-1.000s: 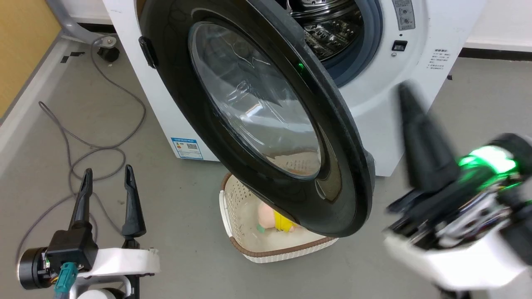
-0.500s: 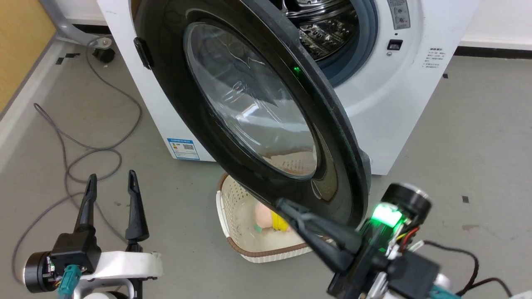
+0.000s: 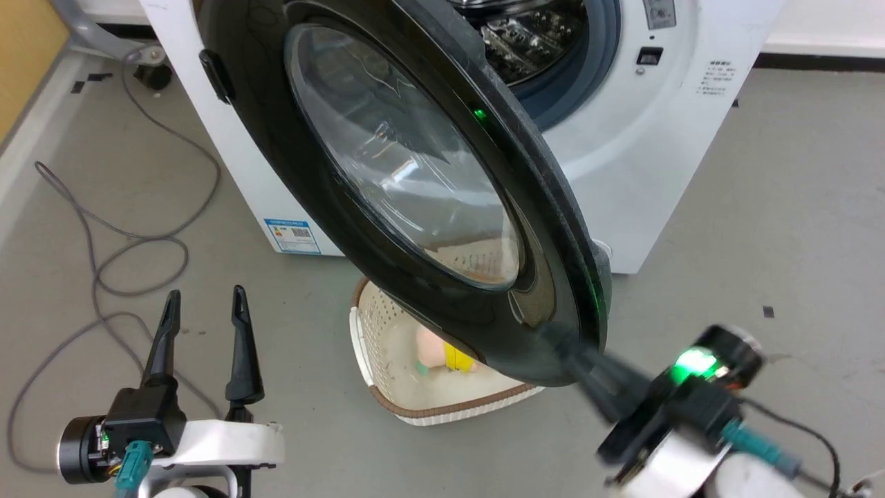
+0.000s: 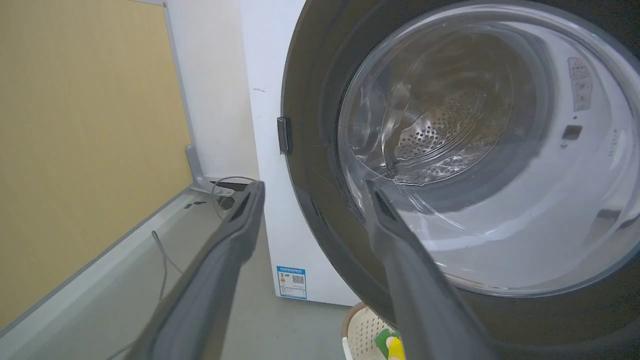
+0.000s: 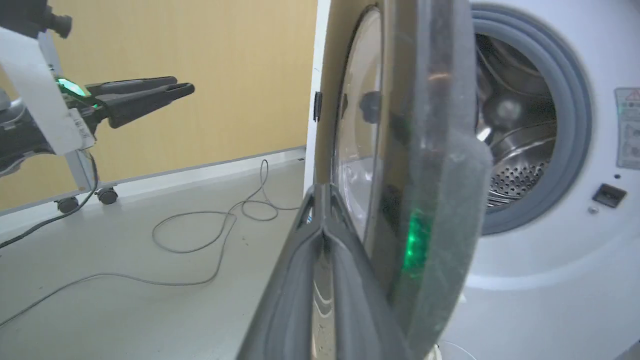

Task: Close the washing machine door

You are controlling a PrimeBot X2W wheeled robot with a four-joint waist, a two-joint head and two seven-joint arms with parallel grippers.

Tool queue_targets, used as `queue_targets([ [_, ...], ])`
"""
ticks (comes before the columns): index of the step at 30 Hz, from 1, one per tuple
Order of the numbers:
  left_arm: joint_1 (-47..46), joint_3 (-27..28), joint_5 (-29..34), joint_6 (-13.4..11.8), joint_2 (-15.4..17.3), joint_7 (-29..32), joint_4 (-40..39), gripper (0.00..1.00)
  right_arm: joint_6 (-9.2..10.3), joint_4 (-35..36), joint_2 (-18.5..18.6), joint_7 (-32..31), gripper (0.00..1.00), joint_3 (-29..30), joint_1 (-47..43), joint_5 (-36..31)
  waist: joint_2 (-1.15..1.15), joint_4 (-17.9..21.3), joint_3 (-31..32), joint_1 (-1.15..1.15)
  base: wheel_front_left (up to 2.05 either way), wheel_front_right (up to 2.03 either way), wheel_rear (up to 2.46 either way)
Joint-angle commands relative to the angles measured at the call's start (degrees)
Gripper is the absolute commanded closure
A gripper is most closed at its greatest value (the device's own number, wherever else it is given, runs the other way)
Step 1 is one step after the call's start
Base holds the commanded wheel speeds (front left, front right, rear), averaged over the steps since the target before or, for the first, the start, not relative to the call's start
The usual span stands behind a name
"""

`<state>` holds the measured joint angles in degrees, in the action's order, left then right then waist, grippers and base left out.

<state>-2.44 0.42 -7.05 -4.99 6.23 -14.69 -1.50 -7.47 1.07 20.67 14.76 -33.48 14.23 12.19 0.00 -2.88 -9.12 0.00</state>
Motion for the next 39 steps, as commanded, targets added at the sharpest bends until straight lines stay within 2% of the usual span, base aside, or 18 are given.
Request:
queue_targets([
  [1, -0.9, -0.1, 0.6, 0.4, -0.4, -0.3, 0.1, 0.00, -0.02, -1.7, -1.4, 0.2, 1.00, 3.2, -0.7, 0.8, 0.00, 0.2, -0.8, 0.00, 0.00, 0.00, 0.00],
  [4, -1.4, -0.2, 0.8, 0.6, -0.6, -0.3, 0.2, 0.00, -0.02, -3.2, -2.3, 0.2, 1.00, 5.5, -0.4, 0.8, 0.00, 0.3, -1.5, 0.00, 0.00, 0.00, 0.00],
  [9, -3.1, -0.4, 1.3, 1.4, -1.3, -0.3, 0.4, 0.00, -0.02, -7.9, -5.3, 0.2, 1.00, 12.9, 2.0, 1.3, 0.00, 0.1, -4.2, 0.00, 0.00, 0.00, 0.00],
  [22, -7.4, -0.7, 1.9, 2.7, -2.5, -0.3, 1.0, 0.00, -0.02, -17.9, -9.6, 0.2, 1.00, 25.5, 14.4, 1.1, 0.00, -1.4, -11.4, 0.00, 0.00, 0.00, 0.00],
  [39, -11.0, -2.1, 1.4, 2.6, -3.3, -0.3, 0.9, 0.00, -0.02, -29.4, -7.2, 0.2, 1.00, 32.0, 31.9, -2.7, 0.00, -4.5, -17.0, 0.00, 0.00, 0.00, 0.00],
])
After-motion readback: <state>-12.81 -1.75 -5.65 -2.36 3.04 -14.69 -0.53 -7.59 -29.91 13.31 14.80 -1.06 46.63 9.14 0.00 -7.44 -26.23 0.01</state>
